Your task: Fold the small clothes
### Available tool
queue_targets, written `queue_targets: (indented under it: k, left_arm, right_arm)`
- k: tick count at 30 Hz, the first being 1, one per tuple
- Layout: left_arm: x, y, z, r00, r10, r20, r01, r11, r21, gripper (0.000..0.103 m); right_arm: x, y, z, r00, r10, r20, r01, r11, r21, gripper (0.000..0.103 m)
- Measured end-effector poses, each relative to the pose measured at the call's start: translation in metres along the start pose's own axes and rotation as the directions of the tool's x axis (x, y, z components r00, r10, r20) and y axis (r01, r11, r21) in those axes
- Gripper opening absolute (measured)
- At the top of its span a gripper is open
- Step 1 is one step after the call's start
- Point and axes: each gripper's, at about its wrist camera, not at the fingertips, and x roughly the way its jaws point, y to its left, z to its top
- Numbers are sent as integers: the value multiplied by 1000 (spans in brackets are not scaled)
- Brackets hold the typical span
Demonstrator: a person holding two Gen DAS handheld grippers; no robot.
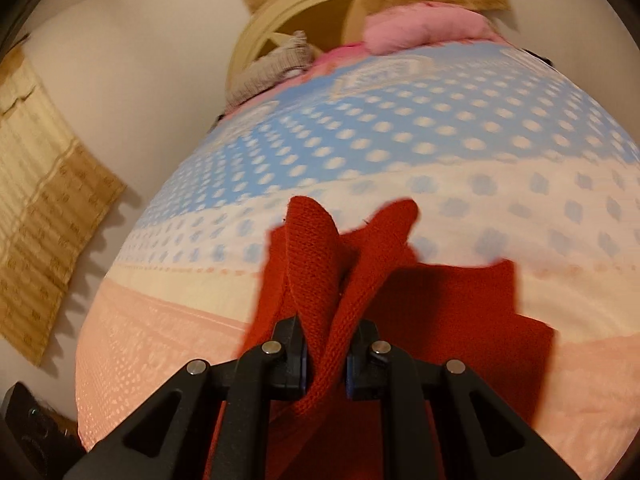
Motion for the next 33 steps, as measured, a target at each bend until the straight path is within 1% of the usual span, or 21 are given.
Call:
queue_targets:
  k: [2, 4, 6, 9, 10, 12, 15, 18, 19, 20, 21, 22, 23, 24, 26, 29, 31, 32, 33]
  left_arm:
    - [15, -10, -3, 999, -13, -30, 13, 1000, 12, 15]
    - [28, -12, -3, 998, -12, -61, 13, 1000, 20, 15]
    - [41, -16, -6, 996, -4, -89, 7, 999, 33, 15]
    - [56, -23, -11, 993, 11, -118, -4, 998, 58, 15]
    - [56, -25, -13, 993, 18, -115, -10, 997, 72, 15]
    - [54, -25, -11, 994, 22, -110, -12, 996, 91, 15]
    - [47, -26, -12, 993, -22, -114, 32, 996, 86, 18]
    - [20, -21, -15, 991, -74, -113, 85, 992, 91, 30]
    - [7, -18, -16, 991, -79, -106, 90, 991, 95, 44]
    - [-4, -16, -19, 993, -77, -95, 86, 991, 101, 62]
    - [-22, -10, -25, 996, -68, -65, 75, 991, 111, 70]
    - [-37, -4, -28, 998, -57, -35, 61, 992, 114, 80]
    - [-53, 4, -33, 999, -42, -9, 43, 993, 110, 82]
    - [-61, 10, -36, 999, -37, -1, 36, 994, 103, 82]
    - [-81, 29, -46, 1000, -10, -1, 10, 998, 65, 82]
    - [-89, 52, -53, 1000, 25, -15, -25, 1000, 15, 82]
    - [-85, 67, -60, 997, 63, -51, -65, 997, -33, 83]
    - [-79, 70, -61, 995, 68, -67, -71, 996, -51, 83]
    - [-81, 70, -69, 994, 67, -84, -73, 995, -69, 82]
  right_arm:
    - [-4, -23, -5, 1000, -18, -8, 18, 999, 34, 12]
    - [-3, -48, -10, 999, -35, -19, 37, 996, 75, 12]
    - [2, -67, -17, 998, -55, -34, 58, 993, 102, 12]
    - [9, -94, -28, 996, -63, -55, 71, 987, 147, 12]
    - [12, -101, -33, 996, -64, -56, 72, 985, 155, 12]
    - [10, -109, -38, 999, -33, -24, 37, 983, 178, 12]
    - [7, -113, -42, 1000, -15, -9, 16, 980, 201, 12]
    - [-2, -115, -46, 1000, 12, -1, -11, 970, 241, 13]
    - [-10, -117, -49, 1000, 16, 6, -17, 965, 262, 14]
    - [-18, -115, -51, 1000, 12, 16, -16, 963, 268, 18]
    - [-27, -110, -53, 1000, -4, 27, -3, 964, 266, 20]
    - [-41, -103, -56, 998, -49, 43, 37, 968, 248, 21]
    - [-54, -95, -60, 994, -100, 54, 85, 971, 221, 21]
    - [-67, -86, -64, 989, -134, 70, 118, 975, 190, 21]
    - [-93, -69, -78, 983, -161, 94, 147, 979, 140, 21]
    - [-119, -49, -101, 984, -143, 105, 130, 984, 118, 22]
    - [-129, -36, -118, 987, -123, 106, 111, 987, 117, 23]
    - [-132, -30, -123, 987, -115, 110, 103, 988, 114, 25]
    - [-134, -24, -128, 987, -113, 114, 101, 989, 107, 26]
